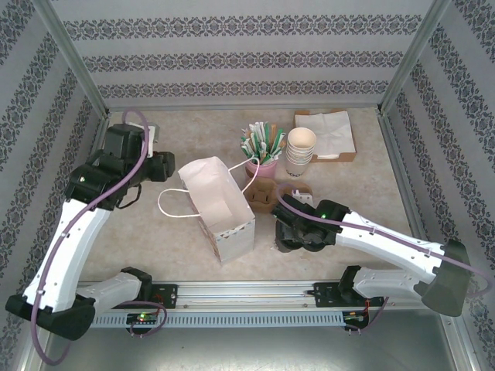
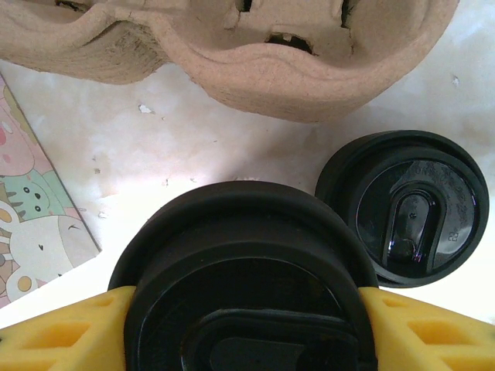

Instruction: Pack the takeout coffee

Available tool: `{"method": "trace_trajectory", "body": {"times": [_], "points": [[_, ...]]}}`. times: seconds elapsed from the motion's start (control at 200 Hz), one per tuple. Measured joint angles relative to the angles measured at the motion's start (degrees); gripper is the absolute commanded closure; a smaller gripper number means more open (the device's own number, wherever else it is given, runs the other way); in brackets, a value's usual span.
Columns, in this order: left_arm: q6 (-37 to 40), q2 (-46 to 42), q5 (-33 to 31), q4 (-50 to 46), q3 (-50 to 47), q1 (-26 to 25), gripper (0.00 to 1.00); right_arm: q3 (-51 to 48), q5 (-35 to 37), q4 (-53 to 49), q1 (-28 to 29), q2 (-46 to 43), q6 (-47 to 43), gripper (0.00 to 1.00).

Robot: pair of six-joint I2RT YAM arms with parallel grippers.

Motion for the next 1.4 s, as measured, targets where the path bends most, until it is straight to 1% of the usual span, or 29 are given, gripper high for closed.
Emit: {"method": "trace_trajectory", "body": {"times": [0.09, 0.17, 0.3, 0.405, 0.475, 0.55, 0.659, 0.729, 0.824, 0.909, 0.939, 1.039, 1.094, 1.124, 1.229, 1.289, 1.404], "points": [[1.03, 1.33, 6.08, -0.02, -0.02, 0.26, 0.48, -0.31, 0.0, 0.39, 0.0, -0.35, -0.04, 0.34], [3.08, 3.04, 9.73, -0.33, 0.37, 0.37, 0.46, -0.31, -0.02, 0.5, 0.0, -0.35, -0.42, 0.34], [7.93, 8.13, 10.47, -1.75, 3.5, 0.63, 0.46, -0.33, -0.07, 0.79, 0.0, -0.35, -1.2, 0.34], [12.28, 11.13, 10.45, -1.77, 5.62, 0.63, 0.41, -0.48, -0.07, 1.2, 0.0, -0.35, -1.73, 0.34], [14.93, 12.76, 10.88, -1.86, 7.26, 0.63, 0.4, -0.5, -0.15, 1.4, 0.0, -0.35, -2.36, 0.34], [17.77, 14.91, 11.74, -2.27, 9.53, 0.63, 0.4, -0.5, -0.26, 1.44, 0.0, -0.35, -2.67, 0.34], [21.0, 18.29, 13.57, -3.26, 12.35, 0.63, 0.44, -0.59, -0.48, 1.64, 0.0, -0.37, -2.99, 0.34], [22.73, 20.04, 15.67, -4.09, 12.87, 0.63, 0.46, -0.63, -0.48, 1.73, 0.0, -0.42, -3.02, 0.34], [24.76, 21.73, 18.08, -5.7, 12.92, 0.61, 0.46, -0.68, -0.48, 1.79, 0.0, -0.46, -3.02, 0.33], [26.27, 22.23, 19.74, -6.51, 12.92, 0.61, 0.46, -0.68, -0.5, 1.79, 0.0, -0.46, -3.04, 0.31], [26.73, 22.23, 20.13, -6.62, 12.92, 0.61, 0.49, -0.68, -0.55, 1.79, 0.0, -0.46, -3.06, 0.3], [27.82, 22.25, 19.91, -6.71, 12.9, 0.61, 0.65, -0.59, -0.63, 1.81, 0.02, -0.11, -3.28, 0.29], [27.8, 22.4, 18.84, -6.73, 12.9, 0.61, 0.79, -0.31, -0.63, 1.79, 0.02, 0.31, -3.52, 0.28], [27.76, 22.56, 18.27, -6.75, 12.9, 0.61, 0.84, -0.17, -0.63, 1.77, 0.02, 0.46, -3.67, 0.27], [28.3, 23.96, 15.87, -6.97, 12.92, 0.61, 0.87, 0.2, -0.72, 1.53, 0.04, 0.94, -4.11, 0.26], [28.15, 24.79, 14.49, -6.91, 12.92, 0.61, 1.0, 0.44, -0.9, 1.16, 0.04, 1.07, -4.31, 0.24], [28.74, 24.79, 11.02, -6.01, 12.9, 0.61, 1.0, 1.2, -1.09, 0.09, 0.04, 1.16, -4.52, 0.23]]}}
